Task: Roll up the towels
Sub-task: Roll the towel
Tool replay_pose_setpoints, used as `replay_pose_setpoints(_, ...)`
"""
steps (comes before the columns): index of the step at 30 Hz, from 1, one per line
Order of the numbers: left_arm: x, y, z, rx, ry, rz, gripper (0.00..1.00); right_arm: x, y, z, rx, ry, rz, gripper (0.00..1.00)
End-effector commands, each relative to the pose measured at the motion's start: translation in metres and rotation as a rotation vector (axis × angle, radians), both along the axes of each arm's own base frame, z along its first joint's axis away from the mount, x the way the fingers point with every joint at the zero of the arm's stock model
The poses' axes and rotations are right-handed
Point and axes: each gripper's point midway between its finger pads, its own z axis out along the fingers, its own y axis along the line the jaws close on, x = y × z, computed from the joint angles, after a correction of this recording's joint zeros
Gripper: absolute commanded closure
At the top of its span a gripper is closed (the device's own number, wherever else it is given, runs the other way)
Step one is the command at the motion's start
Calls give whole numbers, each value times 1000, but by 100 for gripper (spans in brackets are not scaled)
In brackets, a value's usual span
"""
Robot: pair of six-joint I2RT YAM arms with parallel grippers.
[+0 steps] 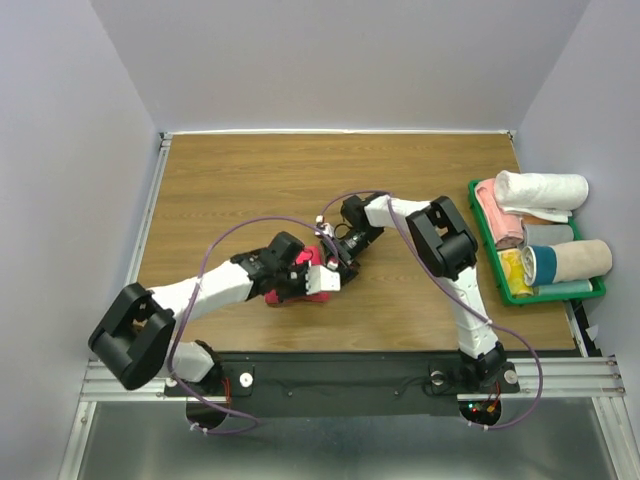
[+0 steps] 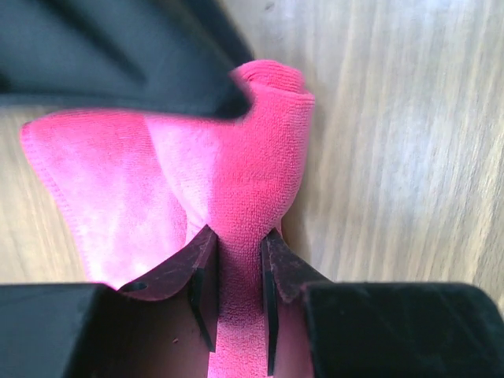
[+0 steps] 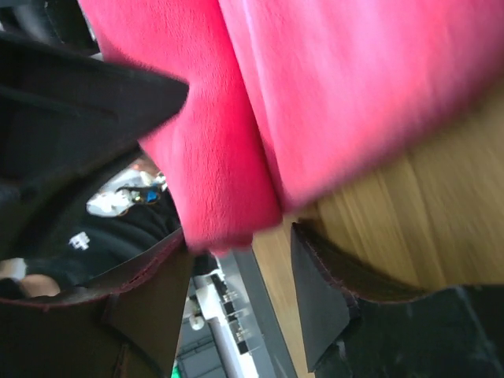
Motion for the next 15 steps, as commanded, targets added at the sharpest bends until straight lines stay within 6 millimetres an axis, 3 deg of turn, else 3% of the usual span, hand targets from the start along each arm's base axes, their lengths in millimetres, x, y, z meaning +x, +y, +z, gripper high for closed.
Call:
replay_pose_setpoints(1, -29, 45, -27, 115, 316, 84, 100, 25, -15, 17, 3, -123, -51, 42)
replay_pose_setpoints(5, -32, 49, -36, 103, 493, 93, 100, 62, -37, 52, 59, -203, -157, 36)
replay_pose_setpoints(6, -28, 42, -31, 65, 527, 81, 100, 69, -41, 59, 66, -224, -175, 36)
replay_pose_setpoints(7, -35, 51, -37, 86, 617, 103, 100, 79, -50, 74, 76, -278, -203, 36)
replay_pose_setpoints(10, -27, 44, -30, 10, 709, 36, 100, 90, -62, 91, 80, -380, -246, 35)
replay_pose_setpoints(11, -26, 46, -32, 3, 745, 30, 100, 97, -64, 108, 101, -479, -261, 35)
replay_pose_setpoints(15, -5, 54, -41, -32, 894, 88, 100, 107, -77, 96, 3, -627, -296, 33)
